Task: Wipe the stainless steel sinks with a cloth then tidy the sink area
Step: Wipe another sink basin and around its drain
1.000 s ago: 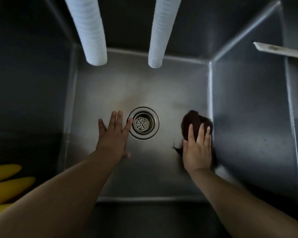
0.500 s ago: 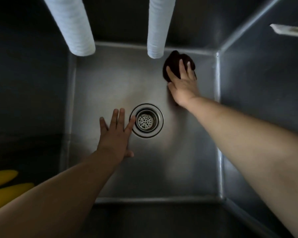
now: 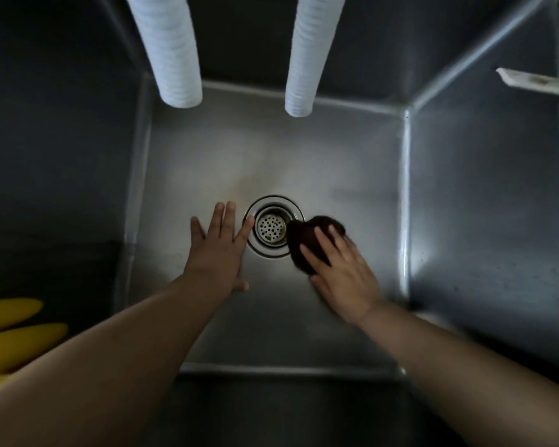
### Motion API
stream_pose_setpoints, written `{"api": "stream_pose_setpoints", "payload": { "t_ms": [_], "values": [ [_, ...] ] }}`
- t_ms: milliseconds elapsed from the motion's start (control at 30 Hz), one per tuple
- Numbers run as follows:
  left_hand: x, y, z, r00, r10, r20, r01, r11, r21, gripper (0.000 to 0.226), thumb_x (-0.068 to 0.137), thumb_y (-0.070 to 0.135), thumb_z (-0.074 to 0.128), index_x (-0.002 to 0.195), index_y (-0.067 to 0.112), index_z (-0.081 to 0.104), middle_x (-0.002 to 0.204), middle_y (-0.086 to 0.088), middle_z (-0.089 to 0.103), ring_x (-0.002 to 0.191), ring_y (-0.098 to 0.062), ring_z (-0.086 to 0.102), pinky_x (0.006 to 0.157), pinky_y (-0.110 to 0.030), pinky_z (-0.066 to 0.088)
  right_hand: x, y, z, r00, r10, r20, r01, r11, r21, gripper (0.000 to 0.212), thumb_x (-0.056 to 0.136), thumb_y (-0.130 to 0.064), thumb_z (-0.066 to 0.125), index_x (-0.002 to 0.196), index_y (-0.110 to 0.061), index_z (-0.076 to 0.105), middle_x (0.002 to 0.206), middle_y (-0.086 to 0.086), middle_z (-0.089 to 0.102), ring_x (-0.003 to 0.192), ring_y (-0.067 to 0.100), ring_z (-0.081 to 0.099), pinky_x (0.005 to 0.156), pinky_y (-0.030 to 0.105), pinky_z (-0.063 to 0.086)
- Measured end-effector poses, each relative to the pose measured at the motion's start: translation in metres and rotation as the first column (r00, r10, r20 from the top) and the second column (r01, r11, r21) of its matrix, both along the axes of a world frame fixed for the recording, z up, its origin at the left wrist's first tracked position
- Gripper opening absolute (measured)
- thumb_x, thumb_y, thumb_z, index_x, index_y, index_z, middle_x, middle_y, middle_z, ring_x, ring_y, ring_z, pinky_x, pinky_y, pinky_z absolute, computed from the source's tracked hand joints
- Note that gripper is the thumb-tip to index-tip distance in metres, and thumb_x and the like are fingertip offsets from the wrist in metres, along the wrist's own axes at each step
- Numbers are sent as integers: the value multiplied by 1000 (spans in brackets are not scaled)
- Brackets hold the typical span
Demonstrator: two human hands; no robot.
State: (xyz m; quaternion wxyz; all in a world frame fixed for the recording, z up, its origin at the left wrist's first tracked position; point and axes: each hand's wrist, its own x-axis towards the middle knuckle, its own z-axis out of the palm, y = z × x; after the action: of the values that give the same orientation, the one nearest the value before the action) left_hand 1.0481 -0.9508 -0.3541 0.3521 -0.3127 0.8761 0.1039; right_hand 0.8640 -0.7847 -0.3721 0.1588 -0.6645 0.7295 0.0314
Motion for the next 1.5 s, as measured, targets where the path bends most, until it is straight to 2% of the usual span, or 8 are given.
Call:
{"api": "stream_pose_setpoints", "payload": {
  "t_ms": [167, 400, 500, 633, 833, 1033, 1233, 1500],
  "values": [
    [-8, -5, 15, 998, 55, 12, -55, 997, 50, 124, 74, 59, 67, 146, 8, -21, 155, -16, -21, 144, -31, -15, 117, -49, 10, -48, -78, -8, 964, -266, -29, 266, 964, 2, 54, 96, -38, 36, 148, -28, 23, 158, 12, 6, 145, 33, -1, 117, 41, 4],
    [-13, -37, 47, 963, 251, -94, -239, 963, 127, 72, 89, 28, 56, 146, 6, 17, 156, -12, 15, 144, -23, 13, 112, -42, 25, -36, -62, -1, 975, -221, -34, 222, 974, 48, 57, 96, -37, 40, 149, -25, 22, 158, 13, 5, 144, 35, 0, 116, 44, 7],
    [-20, -54, 62, 833, 515, -201, -481, 855, 197, 42, 88, 25, 54, 127, 9, 47, 132, -13, 49, 120, -30, 47, 94, -36, 43, -13, -30, 9, 992, -127, -24, 128, 990, 51, 58, 91, -33, 52, 145, -20, 35, 154, 19, 19, 141, 42, 14, 114, 52, 21],
    [-27, -74, 86, 610, 740, -283, -665, 672, 325, 35, 89, 18, 50, 122, 8, 54, 122, -14, 57, 106, -33, 56, 92, -36, 48, 26, 13, 17, 990, 139, -14, -138, 989, 61, 67, 78, -38, 68, 139, -23, 45, 147, 17, 37, 134, 43, 31, 107, 57, 26],
    [-4, -99, 122, 845, 467, -259, -467, 882, 66, 33, 92, 23, 46, 124, 17, 53, 124, -8, 56, 108, -30, 55, 79, -31, 42, 84, 5, 14, 879, 477, -19, -471, 874, 119, 65, 76, -55, 63, 136, -37, 45, 148, 3, 39, 137, 28, 34, 113, 46, 22],
    [34, -125, 149, 977, 72, -201, -131, 945, -299, 26, 95, 25, 44, 118, 19, 53, 115, -8, 60, 105, -30, 57, 74, -33, 40, 102, -74, 15, 926, 376, 28, -377, 925, 54, 57, 87, -41, 56, 141, -30, 41, 152, 9, 30, 140, 34, 24, 113, 49, 16],
    [56, -148, 176, 880, -377, -289, 184, 832, -524, 24, 89, 18, 41, 101, 13, 61, 102, -10, 64, 100, -31, 58, 87, -37, 40, 80, -140, 3, 943, 334, 10, -334, 942, 31, 53, 99, -36, 35, 149, -30, 16, 158, 6, 3, 145, 30, -5, 115, 41, -11],
    [70, -189, 180, 774, -342, -533, 94, 894, -438, 44, 79, 30, 39, 108, 16, 69, 108, -6, 69, 116, -25, 55, 101, -35, 30, 15, -228, -12, 999, -42, -24, 42, 999, -8, 61, 96, -40, 36, 150, -33, 7, 159, 6, -1, 144, 29, -8, 112, 34, -8]
  ]
}}
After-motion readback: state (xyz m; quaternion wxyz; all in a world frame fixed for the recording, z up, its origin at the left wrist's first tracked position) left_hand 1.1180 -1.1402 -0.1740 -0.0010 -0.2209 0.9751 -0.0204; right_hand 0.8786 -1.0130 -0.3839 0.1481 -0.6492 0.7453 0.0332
